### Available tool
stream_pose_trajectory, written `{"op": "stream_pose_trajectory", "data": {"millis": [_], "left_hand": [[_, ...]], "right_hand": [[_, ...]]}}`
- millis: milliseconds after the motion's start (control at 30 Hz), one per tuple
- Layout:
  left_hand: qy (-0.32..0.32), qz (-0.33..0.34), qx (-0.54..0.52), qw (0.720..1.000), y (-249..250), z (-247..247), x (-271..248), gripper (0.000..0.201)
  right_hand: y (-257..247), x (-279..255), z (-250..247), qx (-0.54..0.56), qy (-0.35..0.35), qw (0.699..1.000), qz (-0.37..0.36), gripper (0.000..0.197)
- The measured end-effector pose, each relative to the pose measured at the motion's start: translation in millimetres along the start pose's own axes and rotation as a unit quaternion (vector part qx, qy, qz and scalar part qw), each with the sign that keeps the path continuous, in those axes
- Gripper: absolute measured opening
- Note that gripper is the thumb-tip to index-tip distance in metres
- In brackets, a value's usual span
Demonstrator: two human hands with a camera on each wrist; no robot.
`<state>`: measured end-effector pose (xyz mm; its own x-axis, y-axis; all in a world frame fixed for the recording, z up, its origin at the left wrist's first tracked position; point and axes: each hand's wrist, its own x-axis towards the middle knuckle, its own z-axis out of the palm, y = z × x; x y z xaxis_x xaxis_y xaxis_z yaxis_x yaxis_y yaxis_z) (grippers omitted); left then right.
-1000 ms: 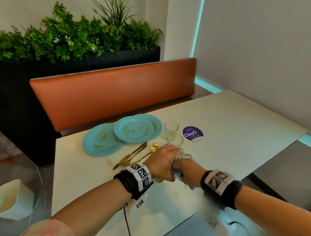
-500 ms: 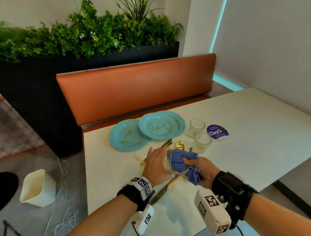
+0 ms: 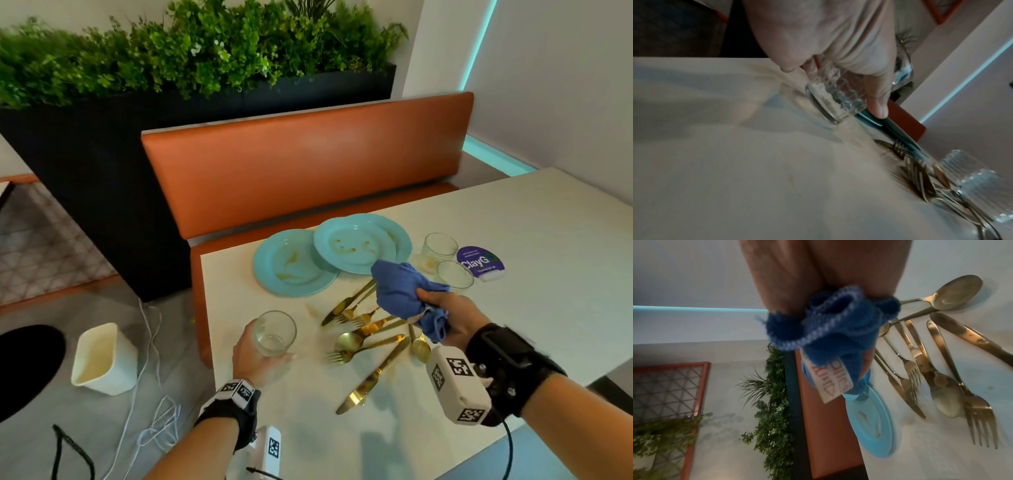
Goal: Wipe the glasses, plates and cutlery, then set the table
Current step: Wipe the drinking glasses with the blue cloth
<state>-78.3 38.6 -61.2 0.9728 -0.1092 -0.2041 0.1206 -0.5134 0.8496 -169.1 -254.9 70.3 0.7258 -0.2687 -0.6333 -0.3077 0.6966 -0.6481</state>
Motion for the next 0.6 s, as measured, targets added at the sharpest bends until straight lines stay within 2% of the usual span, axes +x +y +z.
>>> {"op": "stream_pose_trajectory", "data": {"millis": [100,200,267,333,367,400,467,500,567,600], "left_hand": [[0.000,-0.063,-0.023,0.998,-7,-3,3,0.117],[0.003,-0.091,-0.045,0.995,-1,-7,2,0.116],[0.013,-0.092,-0.042,0.995,4,-11,1,0.127],[0.024,-0.087,-0.022,0.996,7,-14,0,0.149],[0.035,-0.073,-0.007,0.997,8,-15,1,0.158],[0.051,-0.053,0.009,0.997,11,-16,1,0.161],[0.096,0.010,0.023,0.995,24,-13,-2,0.159],[0.116,0.054,0.027,0.991,34,-10,-4,0.156],[0.131,0.153,0.047,0.978,62,7,-7,0.142],[0.125,0.196,0.053,0.971,80,19,-9,0.133]], "right_hand": [[5,3,-2,-0.001,0.008,1.000,0.014,0.015],[11,11,-8,-0.057,0.051,0.997,-0.001,0.018],[11,15,-14,-0.051,0.062,0.997,0.014,0.018],[10,17,-22,-0.018,0.067,0.997,0.040,0.021],[8,17,-25,-0.019,0.072,0.996,0.046,0.022],[6,17,-31,-0.036,0.078,0.995,0.041,0.033],[1,22,-50,-0.061,0.085,0.994,0.028,0.075],[-3,17,-54,-0.056,0.068,0.996,0.028,0.075],[-12,6,-63,-0.012,0.061,0.997,0.034,0.038],[-18,3,-69,0.000,0.061,0.998,0.023,0.036]]}}
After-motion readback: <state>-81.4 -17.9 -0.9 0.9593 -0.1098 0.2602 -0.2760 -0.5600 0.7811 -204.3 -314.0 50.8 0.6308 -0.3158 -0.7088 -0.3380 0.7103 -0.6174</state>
